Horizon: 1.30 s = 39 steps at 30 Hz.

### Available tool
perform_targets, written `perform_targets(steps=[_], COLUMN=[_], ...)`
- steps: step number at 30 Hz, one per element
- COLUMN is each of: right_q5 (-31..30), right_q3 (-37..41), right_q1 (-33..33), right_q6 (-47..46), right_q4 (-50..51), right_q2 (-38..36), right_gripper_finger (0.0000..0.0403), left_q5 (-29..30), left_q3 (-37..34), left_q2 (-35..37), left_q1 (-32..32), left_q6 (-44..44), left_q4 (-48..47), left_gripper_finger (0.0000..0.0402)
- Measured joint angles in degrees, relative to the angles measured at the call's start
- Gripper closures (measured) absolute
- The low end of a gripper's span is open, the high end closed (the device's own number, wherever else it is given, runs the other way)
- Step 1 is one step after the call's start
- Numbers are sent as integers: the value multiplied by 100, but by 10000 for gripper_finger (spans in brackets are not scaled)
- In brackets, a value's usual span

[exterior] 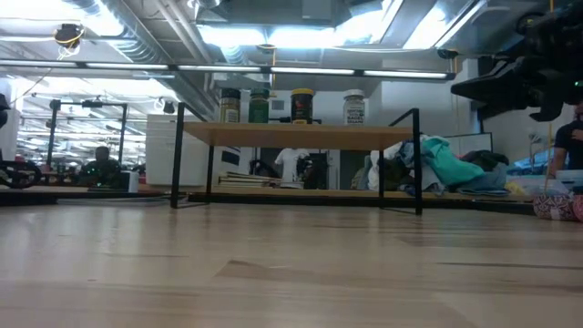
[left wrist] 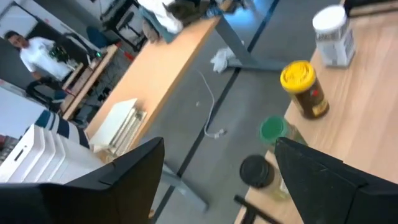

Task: Shelf spices
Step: Remove the black seasoning bottle from the shelf

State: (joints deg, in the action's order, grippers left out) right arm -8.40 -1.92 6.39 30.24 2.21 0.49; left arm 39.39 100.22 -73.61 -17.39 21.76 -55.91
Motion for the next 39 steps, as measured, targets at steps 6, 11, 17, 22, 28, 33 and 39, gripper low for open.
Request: perform_targets(steps=[6, 11, 17, 22, 28, 33, 39], right_q5=[228, 1402, 1193, 325, 283, 451, 1018], right_q3=[10, 18, 5, -368, -1484, -2599, -3665], right_q1=[0, 0, 0, 0, 0, 0, 0], right_q6=[-119, -1758, -3196, -3598, -3595, -3617, -3549], right_q4=[-61, -620, -2823, -3083, -2637, -2570, -2565], right_q2=[0, 0, -2, 95, 973, 2114, 3218], right_gripper_finger=[400, 400, 400, 400, 400, 400, 400], left_q5=[-39, -359, -828, -880, -882, -1246, -1267], left_q3=[381, 381, 269, 237, 232, 232, 231], left_q2=[-86, -184, -511, -919, -1318, -1415, -1300], left_q1=[-85, -387, -724, -923, -1222, -1387, -1467], left_q6=[-224, -471, -456, -173, 43, 164, 309], left_q4=[-649, -1320, -1391, -1239, -1168, -1031, -710], left_gripper_finger=[101, 101, 101, 101, 101, 101, 101])
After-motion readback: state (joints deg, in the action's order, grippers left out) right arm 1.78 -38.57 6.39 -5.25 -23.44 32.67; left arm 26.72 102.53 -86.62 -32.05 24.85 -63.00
